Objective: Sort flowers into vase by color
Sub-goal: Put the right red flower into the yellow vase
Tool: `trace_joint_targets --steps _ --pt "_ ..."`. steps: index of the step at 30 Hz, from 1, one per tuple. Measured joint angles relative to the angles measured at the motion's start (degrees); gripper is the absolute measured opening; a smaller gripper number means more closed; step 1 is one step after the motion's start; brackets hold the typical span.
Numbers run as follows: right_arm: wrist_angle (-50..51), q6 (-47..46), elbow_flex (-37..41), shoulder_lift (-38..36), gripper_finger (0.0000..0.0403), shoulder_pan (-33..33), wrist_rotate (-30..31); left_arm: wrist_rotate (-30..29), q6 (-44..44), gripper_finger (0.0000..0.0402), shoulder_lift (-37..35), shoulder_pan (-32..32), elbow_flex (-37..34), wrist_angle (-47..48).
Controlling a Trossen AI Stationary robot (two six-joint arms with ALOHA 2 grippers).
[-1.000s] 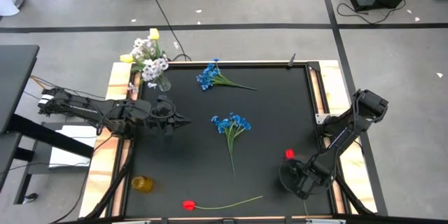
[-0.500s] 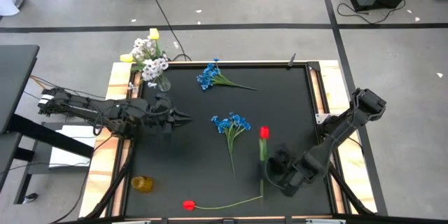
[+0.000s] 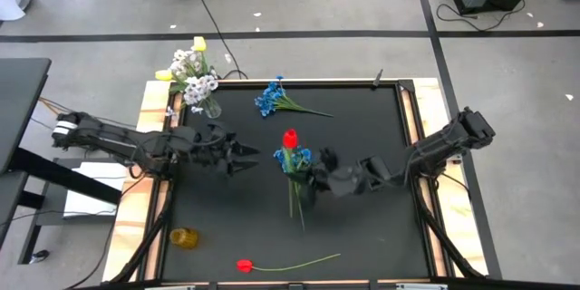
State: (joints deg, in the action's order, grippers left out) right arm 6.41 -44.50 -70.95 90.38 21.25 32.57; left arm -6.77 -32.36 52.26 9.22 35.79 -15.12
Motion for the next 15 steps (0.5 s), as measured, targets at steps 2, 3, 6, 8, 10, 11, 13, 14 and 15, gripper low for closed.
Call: trace_joint_targets --steps 2,3,6,8,10,11,13,14,15 --pt "-2.8 3.7 0.0 -0.1 0.0008 -2.1 -2.7 1.5 0.5 0.0235 2.3 0.0 0.0 -4.3" --pt "-3.5 5.2 0.0 -0.1 0.0008 -3.1 -4.1 1.7 0.8 0.0235 3.3 0.0 0.0 -6.4" --pt "-5.7 8.8 0.0 -0.1 0.0008 -5.5 -8.0 1.6 1.9 0.0235 5.7 0.0 0.0 -9.9" --pt "-7.7 11.5 0.0 -0.1 0.0008 -6.7 -10.3 0.7 2.0 0.0235 7.3 -0.2 0.0 -11.4" --pt "-8.7 13.6 0.0 -0.1 0.0008 -7.5 -12.4 0.5 2.0 0.0235 8.9 -0.4 0.0 -13.9" --pt "-8.9 14.1 0.0 -0.1 0.0008 -7.9 -13.1 0.4 2.2 0.0235 9.7 -0.4 0.0 -15.3" --pt "-8.9 14.8 0.0 -0.1 0.0008 -8.7 -14.8 0.4 3.2 0.0235 11.3 -0.4 0.0 -18.2" --pt "-8.8 15.0 0.0 -0.1 0.0008 -9.1 -15.4 0.4 3.5 0.0235 12.1 -0.4 0.0 -19.7" --pt "-8.9 15.3 0.0 -0.1 0.0008 -9.5 -16.2 0.4 3.5 0.0235 12.7 -0.4 0.0 -20.9"
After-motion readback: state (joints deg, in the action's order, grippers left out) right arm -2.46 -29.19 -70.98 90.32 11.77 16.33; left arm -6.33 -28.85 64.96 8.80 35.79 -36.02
